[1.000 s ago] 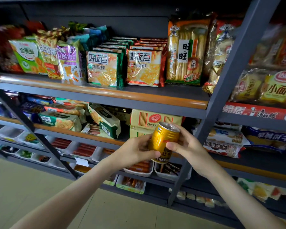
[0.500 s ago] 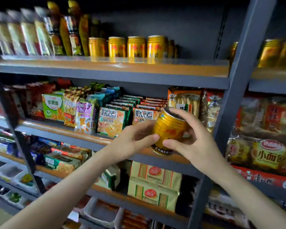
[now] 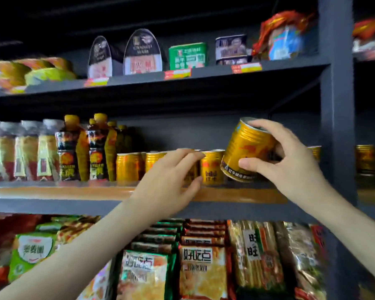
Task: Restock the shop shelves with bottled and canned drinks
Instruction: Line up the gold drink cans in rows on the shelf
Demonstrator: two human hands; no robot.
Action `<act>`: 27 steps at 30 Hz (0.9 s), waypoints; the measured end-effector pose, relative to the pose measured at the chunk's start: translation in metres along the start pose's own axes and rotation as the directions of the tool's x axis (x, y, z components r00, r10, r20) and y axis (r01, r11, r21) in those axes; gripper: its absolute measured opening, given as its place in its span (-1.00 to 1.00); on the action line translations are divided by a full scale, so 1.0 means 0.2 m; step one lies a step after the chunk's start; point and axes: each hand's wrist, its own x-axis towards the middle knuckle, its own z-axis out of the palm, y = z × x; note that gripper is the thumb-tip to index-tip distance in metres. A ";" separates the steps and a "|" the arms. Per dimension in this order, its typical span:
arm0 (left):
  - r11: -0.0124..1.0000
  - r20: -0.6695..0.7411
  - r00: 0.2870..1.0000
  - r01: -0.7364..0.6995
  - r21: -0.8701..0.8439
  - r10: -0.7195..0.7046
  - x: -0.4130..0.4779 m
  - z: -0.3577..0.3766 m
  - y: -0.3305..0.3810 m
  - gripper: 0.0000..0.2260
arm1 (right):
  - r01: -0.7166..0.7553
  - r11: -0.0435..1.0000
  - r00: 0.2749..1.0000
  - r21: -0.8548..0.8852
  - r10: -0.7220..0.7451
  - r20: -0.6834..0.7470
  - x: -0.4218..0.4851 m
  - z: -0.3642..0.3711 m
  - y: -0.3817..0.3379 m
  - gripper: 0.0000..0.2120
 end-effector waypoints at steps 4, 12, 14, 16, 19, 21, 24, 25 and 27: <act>0.995 -0.007 0.996 -0.091 0.037 0.092 0.16 0.09 -0.17 -0.60 | -0.095 0.990 0.995 -0.104 0.095 -0.006 0.16 0.06 0.04 -0.44; 0.951 0.122 0.943 -0.309 -0.030 0.310 0.46 0.23 -0.32 -0.48 | -0.302 0.875 0.937 -0.377 0.345 0.049 0.43 0.07 0.20 -0.49; 0.953 0.229 0.925 -0.293 -0.076 0.303 0.50 0.26 -0.33 -0.39 | -0.348 0.834 0.907 -0.428 0.415 0.070 0.47 0.09 0.26 -0.49; 0.957 0.295 0.911 -0.271 -0.100 0.288 0.52 0.28 -0.33 -0.39 | -0.383 0.814 0.881 -0.437 0.464 0.093 0.51 0.12 0.32 -0.49; 0.967 0.426 0.870 -0.198 -0.161 0.249 0.54 0.31 -0.35 -0.48 | -0.400 0.808 0.859 -0.433 0.495 0.131 0.54 0.17 0.38 -0.52; 0.965 0.457 0.854 -0.175 -0.195 0.247 0.54 0.32 -0.36 -0.52 | -0.415 0.800 0.838 -0.433 0.521 0.160 0.55 0.21 0.41 -0.53; 0.964 0.446 0.858 -0.183 -0.194 0.253 0.53 0.32 -0.37 -0.53 | -0.416 0.791 0.825 -0.448 0.536 0.180 0.55 0.25 0.45 -0.56; 0.963 0.441 0.860 -0.192 -0.188 0.258 0.52 0.32 -0.37 -0.53 | -0.415 0.788 0.820 -0.455 0.541 0.189 0.55 0.26 0.47 -0.58; 0.961 0.421 0.867 -0.211 -0.178 0.268 0.52 0.32 -0.36 -0.54 | -0.420 0.779 0.801 -0.466 0.559 0.213 0.53 0.28 0.50 -0.60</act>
